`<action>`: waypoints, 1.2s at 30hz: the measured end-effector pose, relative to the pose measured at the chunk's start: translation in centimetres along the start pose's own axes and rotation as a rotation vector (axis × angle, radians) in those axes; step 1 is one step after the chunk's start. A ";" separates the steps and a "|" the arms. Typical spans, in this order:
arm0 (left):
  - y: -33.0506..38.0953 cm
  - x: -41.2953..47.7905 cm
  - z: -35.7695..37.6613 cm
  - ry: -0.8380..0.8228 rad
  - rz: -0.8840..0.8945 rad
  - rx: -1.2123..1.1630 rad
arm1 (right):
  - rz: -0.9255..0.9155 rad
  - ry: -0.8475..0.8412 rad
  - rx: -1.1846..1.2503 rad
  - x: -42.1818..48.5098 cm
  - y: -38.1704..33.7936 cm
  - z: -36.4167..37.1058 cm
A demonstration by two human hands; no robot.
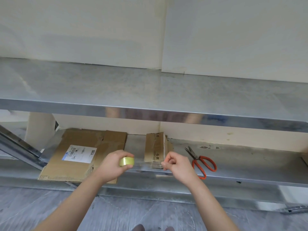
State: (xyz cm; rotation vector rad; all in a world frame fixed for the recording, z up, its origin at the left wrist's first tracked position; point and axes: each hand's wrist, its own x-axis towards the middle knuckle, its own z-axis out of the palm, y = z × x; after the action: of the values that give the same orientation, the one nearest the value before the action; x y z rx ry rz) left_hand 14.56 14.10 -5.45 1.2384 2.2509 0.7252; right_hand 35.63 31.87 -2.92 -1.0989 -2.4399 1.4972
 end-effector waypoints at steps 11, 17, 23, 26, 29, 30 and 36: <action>-0.6 2.5 2.0 -0.014 -0.095 0.079 | 0.072 -0.012 -0.239 3.1 0.2 -1.3; -1.3 4.4 3.1 -0.115 -0.166 0.131 | 0.133 -0.039 -0.282 4.9 1.3 -0.8; -0.9 6.0 4.8 -0.228 -0.162 0.124 | 0.195 -0.003 -0.230 5.6 2.9 -0.8; 0.2 6.6 4.9 -0.229 -0.059 0.120 | 0.252 0.023 -0.087 5.3 4.5 -0.8; 0.8 6.9 4.7 -0.243 -0.002 0.194 | 0.288 0.076 0.056 5.1 5.8 -0.1; 0.9 6.9 4.7 -0.245 0.003 0.215 | 0.294 0.094 0.092 5.0 5.9 0.3; 1.1 6.9 5.4 -0.216 -0.004 0.208 | 0.242 0.276 0.189 4.1 5.8 4.4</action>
State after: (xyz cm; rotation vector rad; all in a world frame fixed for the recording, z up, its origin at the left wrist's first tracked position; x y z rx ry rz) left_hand 15.22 21.73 -9.81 1.3367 2.1892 0.3423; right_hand 33.86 32.60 -11.12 -1.4879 -1.9990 1.4830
